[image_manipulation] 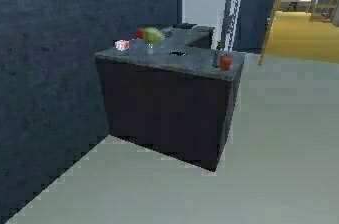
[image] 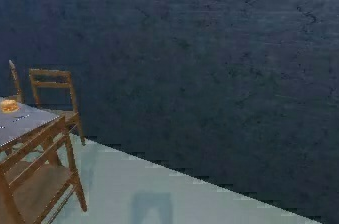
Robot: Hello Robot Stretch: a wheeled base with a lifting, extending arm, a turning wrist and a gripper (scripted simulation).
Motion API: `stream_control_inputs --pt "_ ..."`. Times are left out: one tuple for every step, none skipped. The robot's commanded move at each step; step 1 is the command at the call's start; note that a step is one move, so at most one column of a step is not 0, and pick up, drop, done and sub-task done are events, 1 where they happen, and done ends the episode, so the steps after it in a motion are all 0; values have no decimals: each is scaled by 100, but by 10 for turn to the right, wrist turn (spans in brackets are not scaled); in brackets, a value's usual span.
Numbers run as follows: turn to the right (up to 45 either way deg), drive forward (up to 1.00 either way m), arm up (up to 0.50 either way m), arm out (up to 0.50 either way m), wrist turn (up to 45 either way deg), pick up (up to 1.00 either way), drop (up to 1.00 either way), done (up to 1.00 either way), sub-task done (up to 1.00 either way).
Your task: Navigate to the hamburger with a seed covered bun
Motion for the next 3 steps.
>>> stream_control_inputs --pt "0 90 0 0 0 0 0 0 0" --pt "-450 0 0 0 0 0 0 0 0" --pt "-180 0 0 0 0 0 0 0 0"
